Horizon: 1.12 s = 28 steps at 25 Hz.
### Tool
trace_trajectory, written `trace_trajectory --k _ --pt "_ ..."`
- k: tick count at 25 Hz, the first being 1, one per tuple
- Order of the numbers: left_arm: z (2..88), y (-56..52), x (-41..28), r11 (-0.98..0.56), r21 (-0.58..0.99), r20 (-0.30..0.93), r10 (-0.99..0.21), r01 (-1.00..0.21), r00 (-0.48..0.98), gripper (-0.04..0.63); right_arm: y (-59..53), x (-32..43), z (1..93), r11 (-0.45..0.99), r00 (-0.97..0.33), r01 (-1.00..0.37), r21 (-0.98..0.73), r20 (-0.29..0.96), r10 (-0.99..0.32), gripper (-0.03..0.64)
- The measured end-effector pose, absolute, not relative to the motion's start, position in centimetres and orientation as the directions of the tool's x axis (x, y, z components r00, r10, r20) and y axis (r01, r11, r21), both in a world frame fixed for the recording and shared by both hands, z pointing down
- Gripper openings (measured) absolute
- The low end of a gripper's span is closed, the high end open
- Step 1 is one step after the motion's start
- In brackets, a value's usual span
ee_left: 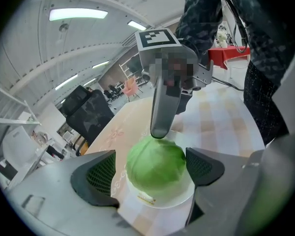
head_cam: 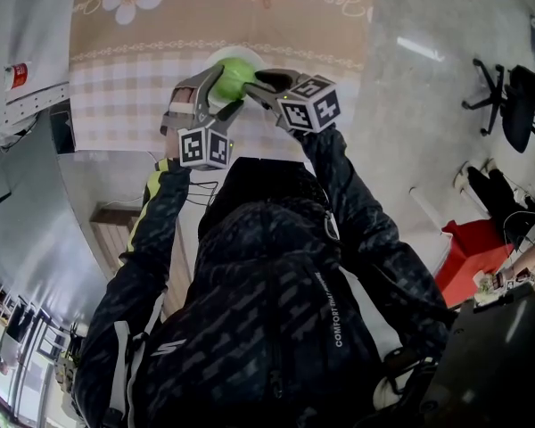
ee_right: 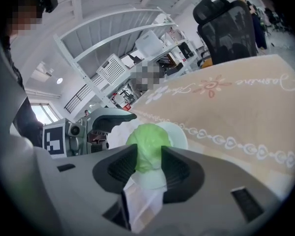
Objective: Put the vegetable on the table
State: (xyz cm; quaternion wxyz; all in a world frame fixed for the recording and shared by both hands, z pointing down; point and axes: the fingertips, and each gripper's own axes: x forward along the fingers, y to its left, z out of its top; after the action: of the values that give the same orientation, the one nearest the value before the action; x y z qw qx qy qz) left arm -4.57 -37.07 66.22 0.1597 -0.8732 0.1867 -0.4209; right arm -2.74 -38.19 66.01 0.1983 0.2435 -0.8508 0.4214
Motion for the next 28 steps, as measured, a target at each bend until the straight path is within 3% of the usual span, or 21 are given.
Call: trace_trajectory --k 7,8,12,14,18,20,22,24,28 --pt "63.3 -37.4 -6.2 -0.842 -0.475 0.628 -0.527 -0.255 0.573 0.430 -37.4 -3.1 63.8 0.590 -0.778 -0.602 -0.538 0.560 -0.284 0.133" --pt "62.7 -37.4 -6.5 -0.838 -0.474 0.619 -0.536 -0.272 0.574 0.430 -37.3 -3.1 63.3 0.596 -0.773 -0.608 -0.524 0.561 -0.295 0.105" --pt "61.2 -37.0 -7.7 -0.832 -0.446 0.604 -0.552 -0.330 0.574 0.423 -36.4 -3.5 61.2 0.615 -0.781 -0.600 -0.512 0.543 -0.309 0.096" --pt "60.2 -36.6 -8.3 -0.823 -0.437 0.589 -0.566 -0.362 0.577 0.362 -35.9 -3.8 60.2 0.620 -0.789 -0.591 -0.516 0.532 -0.309 0.081" --pt "57.6 -35.1 -9.0 -0.780 -0.481 0.521 -0.621 -0.400 0.585 0.152 -34.7 -4.3 58.3 0.620 -0.806 -0.574 -0.534 0.502 -0.314 0.035" --pt "56.1 -34.4 -9.1 -0.766 -0.449 0.476 -0.641 -0.461 0.602 0.085 -34.0 -4.6 57.5 0.637 -0.807 -0.570 -0.519 0.500 -0.314 0.021" --pt "54.6 -34.0 -9.5 -0.743 -0.399 0.424 -0.669 -0.537 0.610 0.065 -33.3 -5.0 56.7 0.659 -0.807 -0.564 -0.497 0.501 -0.313 0.001" --pt "53.1 -33.6 -9.9 -0.712 -0.382 0.378 -0.703 -0.590 0.603 0.000 -32.9 -5.4 55.7 0.678 -0.805 -0.563 -0.472 0.497 -0.323 0.002" --pt "50.7 -32.6 -10.9 -0.657 -0.330 0.326 -0.753 -0.678 0.571 -0.002 -31.5 -6.0 53.8 0.706 -0.807 -0.559 -0.435 0.482 -0.342 0.002"
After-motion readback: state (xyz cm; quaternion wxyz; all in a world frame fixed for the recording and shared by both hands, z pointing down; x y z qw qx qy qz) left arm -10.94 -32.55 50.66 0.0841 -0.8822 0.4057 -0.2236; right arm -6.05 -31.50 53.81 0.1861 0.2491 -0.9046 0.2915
